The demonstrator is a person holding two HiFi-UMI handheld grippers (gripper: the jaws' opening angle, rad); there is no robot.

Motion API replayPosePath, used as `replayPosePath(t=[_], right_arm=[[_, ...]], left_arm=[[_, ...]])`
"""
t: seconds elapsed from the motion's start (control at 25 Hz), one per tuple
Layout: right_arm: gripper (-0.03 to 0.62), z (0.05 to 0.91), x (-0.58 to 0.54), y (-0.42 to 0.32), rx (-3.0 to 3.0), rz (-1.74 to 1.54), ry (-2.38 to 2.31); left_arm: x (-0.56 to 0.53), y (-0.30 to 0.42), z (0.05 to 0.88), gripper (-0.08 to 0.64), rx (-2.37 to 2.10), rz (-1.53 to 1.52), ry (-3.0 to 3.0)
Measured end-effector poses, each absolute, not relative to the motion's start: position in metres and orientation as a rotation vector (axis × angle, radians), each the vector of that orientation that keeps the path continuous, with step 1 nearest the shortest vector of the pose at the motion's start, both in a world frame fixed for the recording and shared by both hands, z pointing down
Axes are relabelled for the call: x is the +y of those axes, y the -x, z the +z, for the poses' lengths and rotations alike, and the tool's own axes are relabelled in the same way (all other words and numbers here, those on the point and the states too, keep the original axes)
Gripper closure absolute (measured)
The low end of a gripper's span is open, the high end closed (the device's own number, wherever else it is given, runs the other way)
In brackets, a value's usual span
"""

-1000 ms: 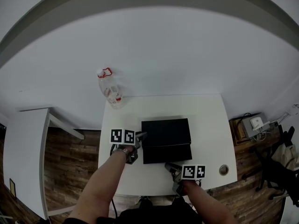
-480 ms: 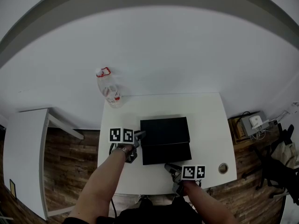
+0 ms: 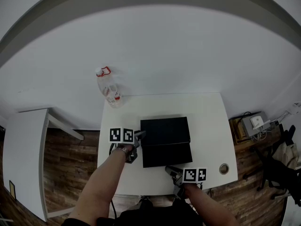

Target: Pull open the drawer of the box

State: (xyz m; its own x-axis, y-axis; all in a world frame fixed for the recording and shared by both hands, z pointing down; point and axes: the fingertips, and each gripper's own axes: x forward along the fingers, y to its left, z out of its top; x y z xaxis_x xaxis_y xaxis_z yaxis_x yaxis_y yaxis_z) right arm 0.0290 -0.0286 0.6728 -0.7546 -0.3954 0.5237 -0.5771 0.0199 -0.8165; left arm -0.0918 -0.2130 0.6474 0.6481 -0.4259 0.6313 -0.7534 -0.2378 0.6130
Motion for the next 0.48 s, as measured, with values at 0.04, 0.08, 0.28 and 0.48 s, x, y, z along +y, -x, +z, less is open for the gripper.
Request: replayPosePath(t=[0.04,0.08,0.28,0.48], right_arm=[[0.523,0.673,-0.026,-0.029,-2.128,1.831,-1.022],[0.523,0.674,-0.023,-0.028,-2.125,1.832,-1.016],[0.523,0.676,-0.014,-0.029,-2.125,1.837,-1.010],[0.523,0.675,-0.011,-0.029,-2.128,1.844,-1.013]], left_arm=[[-0.213,0.092,0.647,0.414,-0.937,0.412,-1.869],[-0.212,0.092,0.647,0.414,-0.938,0.410,-1.867],[-0.213,0.092,0.647,0.414,-0.938,0.399,-1.864],[-0.212,0.092,0.647,0.414,-0.945,0.396,-1.861]])
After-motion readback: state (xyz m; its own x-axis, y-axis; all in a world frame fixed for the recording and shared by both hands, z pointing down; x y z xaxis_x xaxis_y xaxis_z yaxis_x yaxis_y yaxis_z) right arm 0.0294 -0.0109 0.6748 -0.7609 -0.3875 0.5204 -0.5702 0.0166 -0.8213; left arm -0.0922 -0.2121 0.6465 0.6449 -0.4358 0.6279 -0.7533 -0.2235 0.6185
